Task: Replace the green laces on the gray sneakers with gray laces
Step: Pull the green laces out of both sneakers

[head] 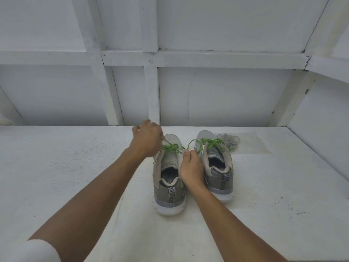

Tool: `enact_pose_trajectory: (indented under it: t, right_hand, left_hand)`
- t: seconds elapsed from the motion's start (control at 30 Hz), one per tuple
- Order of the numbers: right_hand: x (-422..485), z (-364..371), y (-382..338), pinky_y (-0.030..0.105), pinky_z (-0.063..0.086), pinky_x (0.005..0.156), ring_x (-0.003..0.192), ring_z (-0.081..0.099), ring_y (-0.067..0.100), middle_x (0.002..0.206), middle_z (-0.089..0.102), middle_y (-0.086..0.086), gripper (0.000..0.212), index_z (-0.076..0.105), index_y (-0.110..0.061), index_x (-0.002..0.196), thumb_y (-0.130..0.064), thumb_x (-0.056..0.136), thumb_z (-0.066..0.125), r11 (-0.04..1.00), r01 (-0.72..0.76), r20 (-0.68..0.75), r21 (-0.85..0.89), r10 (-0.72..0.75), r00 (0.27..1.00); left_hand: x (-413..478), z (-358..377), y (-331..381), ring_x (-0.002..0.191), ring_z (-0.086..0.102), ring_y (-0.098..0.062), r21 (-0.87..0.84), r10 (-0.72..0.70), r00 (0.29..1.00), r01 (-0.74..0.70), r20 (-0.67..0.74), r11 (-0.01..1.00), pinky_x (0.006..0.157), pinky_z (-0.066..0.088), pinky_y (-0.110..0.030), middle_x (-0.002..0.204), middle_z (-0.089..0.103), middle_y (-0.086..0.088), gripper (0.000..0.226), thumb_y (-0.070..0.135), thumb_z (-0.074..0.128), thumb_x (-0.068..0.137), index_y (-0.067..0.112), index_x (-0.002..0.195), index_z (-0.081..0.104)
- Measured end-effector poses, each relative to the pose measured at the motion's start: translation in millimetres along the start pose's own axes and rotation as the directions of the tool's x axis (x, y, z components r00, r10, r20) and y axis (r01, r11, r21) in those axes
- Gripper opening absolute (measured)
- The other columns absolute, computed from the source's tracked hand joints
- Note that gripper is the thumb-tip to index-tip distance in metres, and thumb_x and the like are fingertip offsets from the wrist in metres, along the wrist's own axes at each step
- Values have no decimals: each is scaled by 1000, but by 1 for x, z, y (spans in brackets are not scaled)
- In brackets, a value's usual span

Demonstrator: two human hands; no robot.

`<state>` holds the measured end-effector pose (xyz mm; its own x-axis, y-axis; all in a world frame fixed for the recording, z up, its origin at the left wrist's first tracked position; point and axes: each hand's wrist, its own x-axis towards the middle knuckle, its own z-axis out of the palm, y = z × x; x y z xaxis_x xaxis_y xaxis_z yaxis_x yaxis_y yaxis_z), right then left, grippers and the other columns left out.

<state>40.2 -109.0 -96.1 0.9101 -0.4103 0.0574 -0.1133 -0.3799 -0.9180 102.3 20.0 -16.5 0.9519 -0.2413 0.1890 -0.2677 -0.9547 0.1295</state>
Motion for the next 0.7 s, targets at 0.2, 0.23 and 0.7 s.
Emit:
enact_pose_trajectory:
  t: [0.2, 0.23, 0.7]
  right_hand:
    - [0, 0, 1, 32, 36, 69, 86, 54, 28, 94, 61, 13, 29, 50, -14, 89, -33, 104, 34, 1000, -3, -7, 16, 3, 1000]
    - [0, 0, 1, 32, 35, 68, 86, 54, 27, 93, 60, 12, 29, 50, -14, 89, -33, 104, 34, 1000, -6, -5, 17, 6, 1000]
    - [-1, -4, 0, 29, 32, 67, 83, 51, 21, 92, 58, 8, 31, 53, -11, 95, -32, 104, 32, 1000, 2, 3, -2, -2, 1000]
  left_hand:
    - [12, -13, -30, 118, 47, -32, -81, -180, 973, 170, -141, 982, 96, 35, -45, 123, 58, -9, 26, 23, 51, 96, 12, 119, 57]
    - [8, -9, -26, 121, 46, -31, -103, -145, 981, 132, -132, 986, 98, 35, -44, 127, 57, -8, 32, 29, 52, 96, 13, 125, 54]
    - [4, 2, -10, 101, 62, -19, -194, 149, 988, -153, -34, 969, 93, 48, -41, 108, 70, 3, 19, 24, 55, 95, 25, 104, 71]
